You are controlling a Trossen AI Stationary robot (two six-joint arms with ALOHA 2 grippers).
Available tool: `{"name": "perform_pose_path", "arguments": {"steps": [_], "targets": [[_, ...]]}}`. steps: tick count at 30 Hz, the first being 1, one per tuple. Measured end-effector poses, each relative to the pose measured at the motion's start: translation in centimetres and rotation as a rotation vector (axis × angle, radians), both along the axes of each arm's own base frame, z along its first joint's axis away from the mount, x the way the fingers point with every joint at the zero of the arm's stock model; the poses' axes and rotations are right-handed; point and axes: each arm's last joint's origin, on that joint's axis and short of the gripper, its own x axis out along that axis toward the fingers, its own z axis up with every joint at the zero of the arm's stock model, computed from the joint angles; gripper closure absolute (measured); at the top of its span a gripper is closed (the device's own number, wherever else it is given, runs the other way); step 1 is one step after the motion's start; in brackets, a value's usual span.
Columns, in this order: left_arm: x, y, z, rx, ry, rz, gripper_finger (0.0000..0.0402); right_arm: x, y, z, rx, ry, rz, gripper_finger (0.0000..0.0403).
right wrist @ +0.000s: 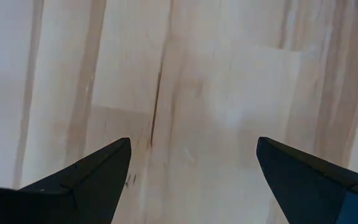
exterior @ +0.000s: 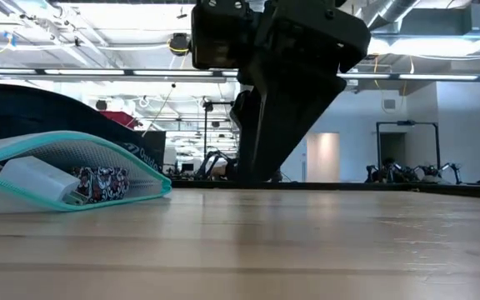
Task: Unpack backpack
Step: Put the charger adapter into the zip bag
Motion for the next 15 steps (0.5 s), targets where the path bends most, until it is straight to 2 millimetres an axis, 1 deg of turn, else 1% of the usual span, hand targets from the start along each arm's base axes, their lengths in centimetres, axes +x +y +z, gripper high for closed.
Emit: {"name": "perform_pose_path", "arguments": {"steps": [2, 4, 8, 11, 15], "targets": [[0.1, -0.2, -0.4, 0.027, 0.046, 0.020, 0.0277, -0.1, 0.2, -0.1, 0.000, 0.002, 0.006, 0.0062], [-0.3, 0.0, -0.3, 0.066, 0.072, 0.057, 0.0277, -0.1, 0.4, 0.0, 0.002, -0.005, 0.009, 0.0062], [-1.3, 0.4, 0.2, 0.113, 0.085, 0.109, 0.0277, -0.2, 0.9, 0.0, 0.006, -0.006, 0.014, 0.0062], [-1.7, 0.5, 0.4, 0.156, 0.071, 0.107, 0.0277, -0.2, 1.1, 0.0, 0.008, -0.012, 0.016, 0.0062], [-2.1, 0.9, -0.8, 0.208, 0.103, 0.065, 0.0277, 0.1, 1.1, 0.1, 0.029, -0.037, -0.013, 0.0062]]}}
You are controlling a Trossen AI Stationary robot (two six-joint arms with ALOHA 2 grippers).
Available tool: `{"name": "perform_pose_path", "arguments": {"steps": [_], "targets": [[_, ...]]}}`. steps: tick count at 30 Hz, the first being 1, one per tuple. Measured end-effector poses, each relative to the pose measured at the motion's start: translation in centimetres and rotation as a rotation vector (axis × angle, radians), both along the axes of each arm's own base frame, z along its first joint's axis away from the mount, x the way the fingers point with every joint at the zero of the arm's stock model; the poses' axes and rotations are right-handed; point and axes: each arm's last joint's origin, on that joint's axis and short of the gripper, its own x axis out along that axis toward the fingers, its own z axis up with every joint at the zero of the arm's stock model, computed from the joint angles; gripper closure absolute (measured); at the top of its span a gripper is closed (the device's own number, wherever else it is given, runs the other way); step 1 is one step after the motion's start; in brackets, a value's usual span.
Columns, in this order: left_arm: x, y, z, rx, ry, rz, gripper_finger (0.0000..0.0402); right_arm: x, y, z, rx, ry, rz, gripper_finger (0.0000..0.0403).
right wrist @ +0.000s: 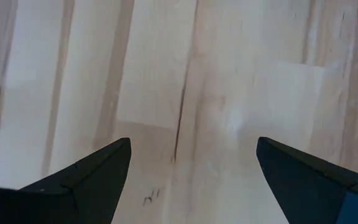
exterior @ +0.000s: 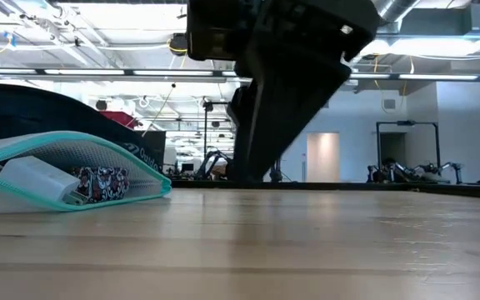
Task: Unpack backpack
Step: Put the charger adapter into the zip bag, then close the zip bag
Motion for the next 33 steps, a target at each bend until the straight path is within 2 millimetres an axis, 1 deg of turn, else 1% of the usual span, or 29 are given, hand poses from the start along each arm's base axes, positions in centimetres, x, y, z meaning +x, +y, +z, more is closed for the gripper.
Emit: {"name": "perform_pose_path", "arguments": {"steps": [4, 9, 12, 14, 17, 18, 20, 23, 27, 29, 33], "targets": [[0.1, 0.3, -1.1, 0.003, -0.012, -0.013, 0.0277, 0.1, 0.0, 0.0, 0.010, -0.011, -0.013, 0.0062], [0.5, 1.6, -2.2, 0.016, -0.033, 0.070, 0.0277, 0.2, 0.1, 0.1, 0.016, -0.016, -0.022, 0.0062], [1.1, 2.4, -2.4, 0.027, -0.031, 0.101, 0.0283, 0.3, 0.1, 0.1, 0.032, -0.019, -0.055, 0.0062], [1.6, 2.9, -2.5, 0.031, -0.029, 0.119, 0.0308, 0.3, -0.2, -0.1, 0.051, -0.004, -0.110, 0.0062], [2.3, 3.5, -2.4, 0.037, -0.041, 0.144, 0.0376, -0.1, -0.7, -1.2, 0.069, 0.043, -0.197, 0.0062], [2.5, 3.6, -2.4, 0.043, -0.057, 0.152, 0.0388, -0.2, -0.9, -1.6, 0.077, 0.049, -0.220, 0.0062], [2.7, 3.8, -2.4, 0.048, -0.097, 0.178, 0.0396, -0.3, -1.1, -2.2, 0.089, 0.050, -0.254, 0.0062], [2.4, 3.7, -2.1, 0.038, -0.142, 0.216, 0.0400, -0.4, -0.7, -3.1, 0.117, -0.019, -0.250, 0.0062], [1.7, 3.2, -1.0, -0.010, -0.215, 0.252, 0.0401, 0.4, 0.3, -3.4, 0.202, -0.185, -0.221, 0.0062], [1.3, 2.9, -0.4, -0.035, -0.256, 0.261, 0.0401, 0.8, 0.8, -3.0, 0.247, -0.263, -0.210, 0.0062], [1.1, 2.8, 0.4, -0.066, -0.294, 0.269, 0.0401, 1.7, 1.0, -2.1, 0.278, -0.399, -0.172, 0.0062]]}}
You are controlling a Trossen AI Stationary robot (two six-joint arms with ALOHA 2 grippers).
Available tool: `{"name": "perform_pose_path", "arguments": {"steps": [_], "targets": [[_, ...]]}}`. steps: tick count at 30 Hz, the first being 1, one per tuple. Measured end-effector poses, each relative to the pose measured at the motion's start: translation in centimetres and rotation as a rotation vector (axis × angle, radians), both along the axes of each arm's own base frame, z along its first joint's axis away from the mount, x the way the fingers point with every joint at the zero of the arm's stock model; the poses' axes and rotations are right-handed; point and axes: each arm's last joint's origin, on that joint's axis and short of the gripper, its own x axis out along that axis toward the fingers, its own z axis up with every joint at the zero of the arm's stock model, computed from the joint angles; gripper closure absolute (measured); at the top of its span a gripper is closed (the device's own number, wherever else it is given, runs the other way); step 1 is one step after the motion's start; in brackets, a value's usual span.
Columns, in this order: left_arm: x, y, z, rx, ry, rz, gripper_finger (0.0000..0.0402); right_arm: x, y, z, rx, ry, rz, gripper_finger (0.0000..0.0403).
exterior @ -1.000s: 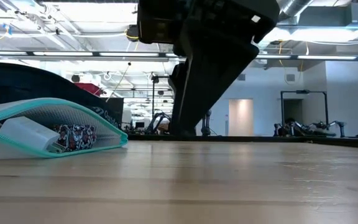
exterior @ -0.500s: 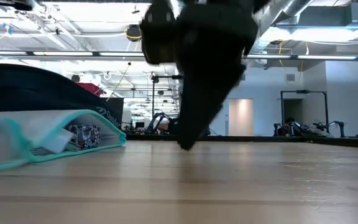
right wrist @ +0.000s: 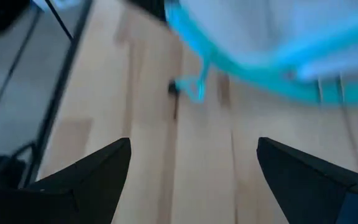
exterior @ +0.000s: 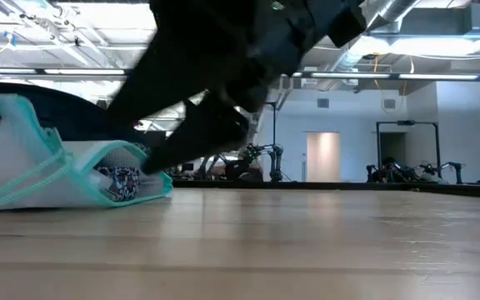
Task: Unpack backpack
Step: Close the zip bag
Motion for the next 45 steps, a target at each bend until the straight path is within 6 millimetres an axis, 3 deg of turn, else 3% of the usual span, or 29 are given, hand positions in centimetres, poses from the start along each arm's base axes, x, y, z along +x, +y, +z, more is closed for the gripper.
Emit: {"name": "perform_pose_path", "arguments": {"steps": [7, 16, 28, 32, 37, 41, 45], "targets": [[0.3, -0.3, 0.0, -0.016, -0.021, -0.027, 0.0401, 0.6, -0.5, 0.5, 0.026, -0.064, -0.073, 0.0065], [0.6, -0.2, 0.1, -0.011, -0.049, -0.024, 0.0401, 1.0, 0.5, -2.0, 0.089, -0.049, -0.107, 0.0094], [0.7, -0.3, 0.1, -0.018, -0.066, -0.023, 0.0402, 1.6, 0.4, -2.7, 0.182, -0.065, -0.152, 0.0114], [0.8, -0.3, 0.1, -0.015, -0.076, -0.023, 0.0402, 1.6, 0.1, -2.8, 0.177, -0.050, -0.158, 0.0186], [0.7, -0.4, 0.1, -0.016, -0.082, -0.025, 0.0402, 1.6, -0.5, -3.1, 0.160, -0.019, -0.096, 0.0373], [0.2, -0.9, 0.1, -0.019, -0.094, -0.041, 0.0402, 0.9, -1.1, -3.5, 0.060, 0.081, -0.053, 0.0399], [-1.1, -1.9, 0.2, -0.038, -0.147, -0.037, 0.0402, 0.1, -2.4, -2.2, -0.049, 0.148, 0.001, 0.0402]]}}
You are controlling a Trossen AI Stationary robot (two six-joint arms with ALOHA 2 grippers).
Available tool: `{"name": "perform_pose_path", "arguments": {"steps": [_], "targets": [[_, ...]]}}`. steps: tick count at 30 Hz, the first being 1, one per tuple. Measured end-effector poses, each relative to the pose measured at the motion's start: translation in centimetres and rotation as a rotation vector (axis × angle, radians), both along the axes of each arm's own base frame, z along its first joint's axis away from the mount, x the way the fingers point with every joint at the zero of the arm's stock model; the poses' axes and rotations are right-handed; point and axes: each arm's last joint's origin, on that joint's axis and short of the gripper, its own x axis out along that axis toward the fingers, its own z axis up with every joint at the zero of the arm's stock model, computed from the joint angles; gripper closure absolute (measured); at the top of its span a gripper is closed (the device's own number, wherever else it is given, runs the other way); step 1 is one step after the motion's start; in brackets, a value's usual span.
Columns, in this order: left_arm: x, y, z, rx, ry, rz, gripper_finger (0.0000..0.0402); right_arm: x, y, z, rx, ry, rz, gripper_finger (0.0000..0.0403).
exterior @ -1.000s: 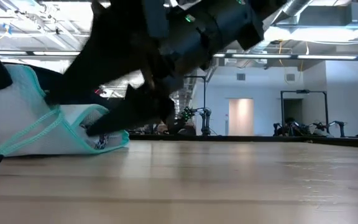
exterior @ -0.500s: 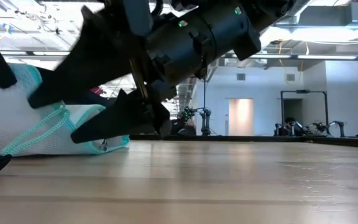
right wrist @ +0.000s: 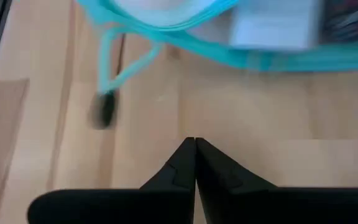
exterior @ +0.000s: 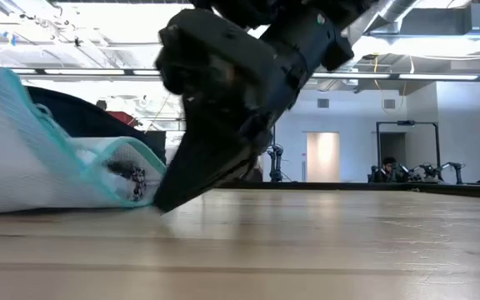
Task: Unpack backpack
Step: Close the zip bag
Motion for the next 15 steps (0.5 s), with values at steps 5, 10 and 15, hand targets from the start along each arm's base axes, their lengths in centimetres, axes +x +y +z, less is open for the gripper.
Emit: {"name": "perform_pose_path", "arguments": {"steps": [5, 10, 15], "targets": [[-1.4, -1.0, 0.2, -0.017, -0.094, 0.014, 0.0402, 0.0, -1.8, 1.6, -0.024, -0.008, 0.019, 0.0403], [-1.9, -1.4, 0.2, -0.041, -0.110, 0.020, 0.0402, -0.2, -3.5, 1.7, -0.018, 0.051, 0.023, 0.0403], [-1.5, -1.0, 0.2, -0.026, -0.104, 0.031, 0.0402, 0.1, -1.4, 2.4, 0.186, -0.010, 0.134, 0.0401]]}}
